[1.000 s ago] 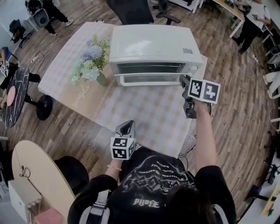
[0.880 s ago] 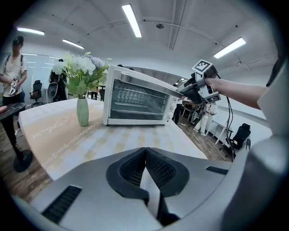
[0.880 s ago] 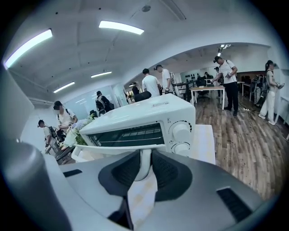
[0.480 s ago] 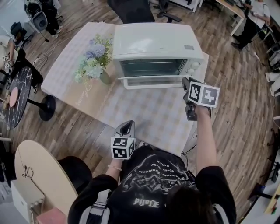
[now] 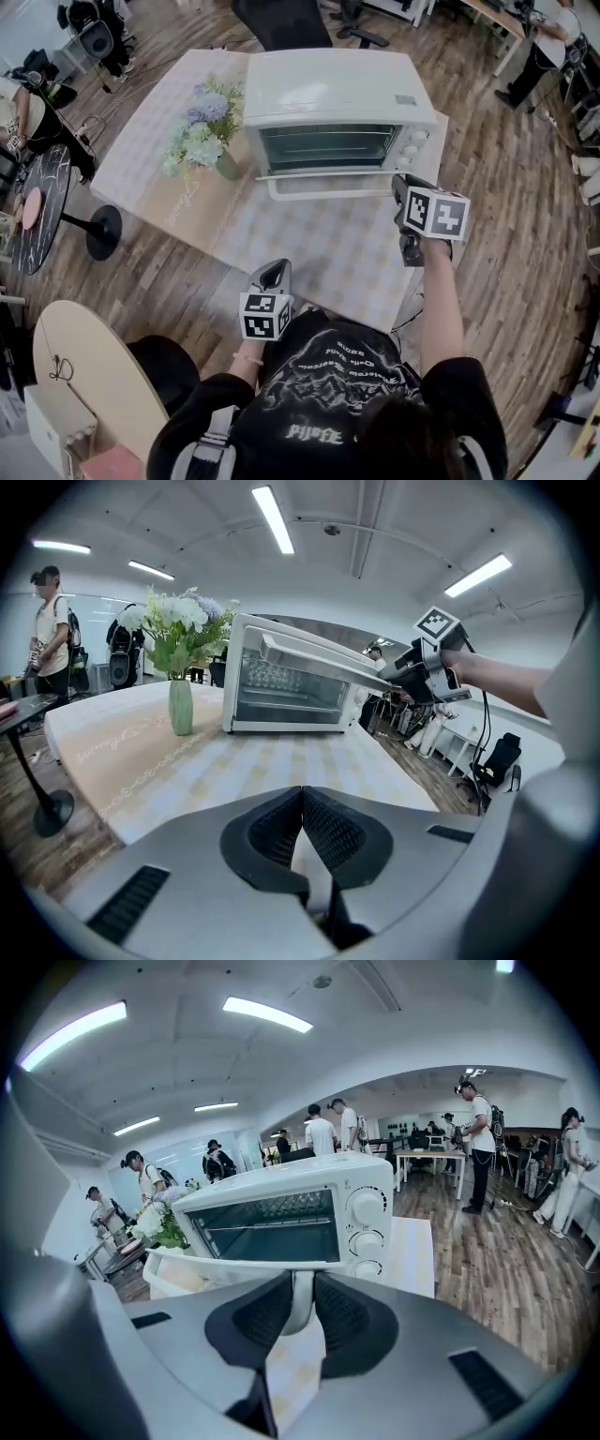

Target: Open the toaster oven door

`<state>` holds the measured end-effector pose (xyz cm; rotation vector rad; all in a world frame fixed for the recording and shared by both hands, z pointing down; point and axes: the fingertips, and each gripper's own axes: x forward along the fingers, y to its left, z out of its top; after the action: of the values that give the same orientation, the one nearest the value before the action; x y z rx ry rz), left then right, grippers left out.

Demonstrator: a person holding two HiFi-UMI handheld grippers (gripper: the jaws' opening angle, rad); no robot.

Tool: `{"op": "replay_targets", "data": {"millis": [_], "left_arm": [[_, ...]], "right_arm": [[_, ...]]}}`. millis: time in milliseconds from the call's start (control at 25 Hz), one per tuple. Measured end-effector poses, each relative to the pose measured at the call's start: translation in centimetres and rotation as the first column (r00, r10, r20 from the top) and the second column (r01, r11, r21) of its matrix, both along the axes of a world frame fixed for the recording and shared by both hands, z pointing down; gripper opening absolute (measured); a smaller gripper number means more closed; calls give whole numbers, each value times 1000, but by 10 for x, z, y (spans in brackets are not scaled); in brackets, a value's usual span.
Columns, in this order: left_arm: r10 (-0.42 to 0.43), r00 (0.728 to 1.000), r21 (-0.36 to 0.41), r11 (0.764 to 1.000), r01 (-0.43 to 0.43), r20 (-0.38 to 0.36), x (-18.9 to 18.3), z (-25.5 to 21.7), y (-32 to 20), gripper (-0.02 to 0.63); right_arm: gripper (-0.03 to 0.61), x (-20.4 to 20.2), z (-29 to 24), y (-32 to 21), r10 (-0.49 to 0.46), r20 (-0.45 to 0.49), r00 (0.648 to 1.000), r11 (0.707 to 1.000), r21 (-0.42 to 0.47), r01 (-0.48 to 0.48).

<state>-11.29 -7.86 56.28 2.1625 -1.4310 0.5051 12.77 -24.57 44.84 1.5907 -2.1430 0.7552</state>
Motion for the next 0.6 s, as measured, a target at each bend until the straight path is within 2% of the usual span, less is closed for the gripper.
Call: {"op": "replay_targets", "data": {"millis": [320, 600], "left_arm": [[-1, 1000, -16, 1000, 1, -17, 1, 5, 3, 20], [-13, 1000, -25, 1000, 13, 4, -8, 10, 6, 20]], "right_arm": [[83, 1, 13, 17, 4, -32, 999, 1000, -20, -4], [75, 2, 27, 35, 22, -78, 997, 999, -28, -24]]}}
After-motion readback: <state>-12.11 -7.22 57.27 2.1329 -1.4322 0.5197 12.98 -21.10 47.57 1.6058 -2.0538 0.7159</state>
